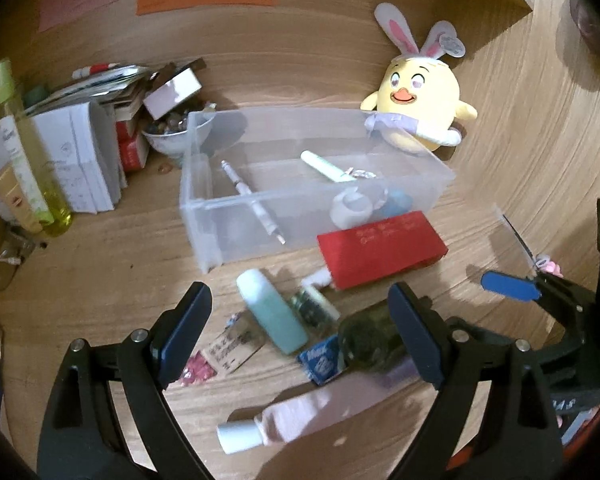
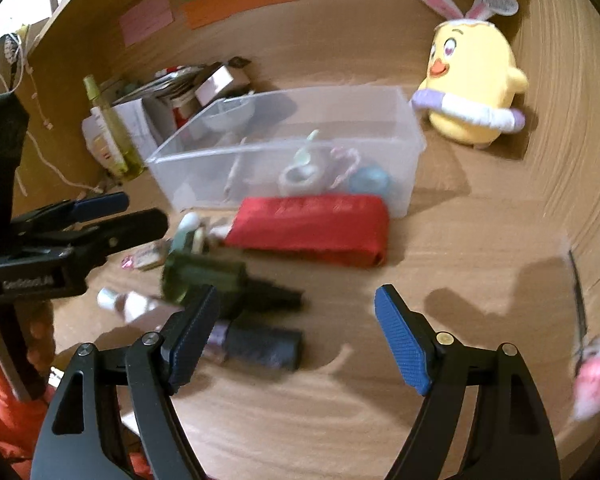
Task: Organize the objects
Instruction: 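Withdraw both grippers from the box toward the scattered items, then grasp the dark green bottle with the left gripper while the right gripper grasps the purple-black bottle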
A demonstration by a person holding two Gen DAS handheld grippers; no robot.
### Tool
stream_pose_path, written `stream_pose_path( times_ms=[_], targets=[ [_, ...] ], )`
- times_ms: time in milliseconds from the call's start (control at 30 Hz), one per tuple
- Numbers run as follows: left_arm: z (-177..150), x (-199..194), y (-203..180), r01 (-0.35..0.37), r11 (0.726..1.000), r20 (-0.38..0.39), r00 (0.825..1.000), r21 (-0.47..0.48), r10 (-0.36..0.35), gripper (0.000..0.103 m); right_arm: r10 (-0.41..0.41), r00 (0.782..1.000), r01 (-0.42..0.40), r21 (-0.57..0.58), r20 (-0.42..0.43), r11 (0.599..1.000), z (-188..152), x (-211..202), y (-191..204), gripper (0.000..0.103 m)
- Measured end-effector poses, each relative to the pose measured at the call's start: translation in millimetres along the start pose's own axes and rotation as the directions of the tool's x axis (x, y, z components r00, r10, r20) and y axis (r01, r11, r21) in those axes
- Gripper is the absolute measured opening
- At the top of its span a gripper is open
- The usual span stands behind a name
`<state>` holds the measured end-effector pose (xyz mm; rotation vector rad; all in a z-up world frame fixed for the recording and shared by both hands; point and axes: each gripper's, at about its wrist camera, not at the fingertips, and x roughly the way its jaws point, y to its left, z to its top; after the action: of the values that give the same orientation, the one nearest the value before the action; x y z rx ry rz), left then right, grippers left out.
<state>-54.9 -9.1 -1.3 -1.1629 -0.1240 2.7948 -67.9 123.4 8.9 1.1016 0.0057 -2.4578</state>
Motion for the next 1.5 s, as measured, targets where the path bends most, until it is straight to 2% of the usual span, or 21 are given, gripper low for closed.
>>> stream_pose_path(
  times_ms=[300,467,567,633,667,700,833,967,1167,1333,1367,1433,1500],
  targets=[
    [-14.5,-19.2,16.3,-0.027,0.999,0.021,0.999,-0.038,0.028,0.09,-0.043,0.999,0.042,-0.035,-0.029,0.999,-12.6,20.4,38.8,0.102],
    [-20.3,-20.7,20.3,-0.018,0.998,0.013,1.0,-0.052,0.019,0.09,-0.095,0.994,0.093,-0.037,-0.051,0.995,-15.0,33.9,44.6,0.102],
    [-22.9,-16.8,16.0,-0.007,0.999,0.0,1.0,-0.042,0.007,0.09,-0.118,0.993,0.118,-0.011,-0.032,0.993,-16.9,34.6,39.8,0.102],
    [-23.7,-13.7,11.5,0.003,0.999,-0.009,1.0,-0.035,-0.003,0.09,-0.105,0.994,0.106,0.002,-0.024,0.994,-18.7,32.3,35.6,0.097],
    [-24.0,-12.4,9.2,0.007,0.999,-0.013,1.0,-0.032,-0.007,0.09,-0.091,0.996,0.091,-0.001,-0.017,0.996,-20.1,30.0,33.8,0.091],
    [-24.0,-10.3,6.1,0.014,1.0,-0.019,1.0,-0.028,-0.015,0.09,-0.089,0.996,0.089,-0.012,-0.014,0.996,-21.8,27.7,33.1,0.091],
    [-23.2,-3.9,-5.7,0.038,0.999,-0.031,0.999,-0.005,-0.038,0.09,-0.114,0.994,0.114,-0.028,0.003,0.993,-30.2,18.4,26.8,0.091],
    [-21.3,7.8,-22.5,0.066,0.997,-0.056,0.996,0.034,-0.064,0.09,-0.143,0.99,0.143,0.003,0.004,0.99,-33.7,11.3,10.1,0.091],
    [-22.9,35.0,-46.4,0.101,0.989,-0.132,0.987,0.104,-0.087,0.09,-0.189,0.982,0.188,0.053,0.019,0.981,-33.9,1.5,-14.6,0.091],
    [-27.3,38.1,-54.4,0.128,0.986,-0.136,0.984,0.109,-0.113,0.09,-0.226,0.974,0.225,0.037,0.018,0.974,-35.4,-1.6,-23.0,0.091],
    [-28.4,37.5,-54.4,0.133,0.985,-0.133,0.984,0.106,-0.119,0.089,-0.23,0.973,0.23,0.036,0.018,0.973,-35.2,-1.9,-24.6,0.091],
    [-30.4,37.2,-53.4,0.148,0.984,-0.14,0.981,0.101,-0.133,0.076,-0.241,0.97,0.24,0.038,0.018,0.97,-35.3,-3.2,-29.6,0.091],
    [-31.8,38.7,-52.8,0.153,0.984,-0.153,0.979,0.096,-0.137,0.068,-0.252,0.968,0.251,0.048,0.015,0.967,-35.5,-4.0,-36.2,0.091]
  ],
)
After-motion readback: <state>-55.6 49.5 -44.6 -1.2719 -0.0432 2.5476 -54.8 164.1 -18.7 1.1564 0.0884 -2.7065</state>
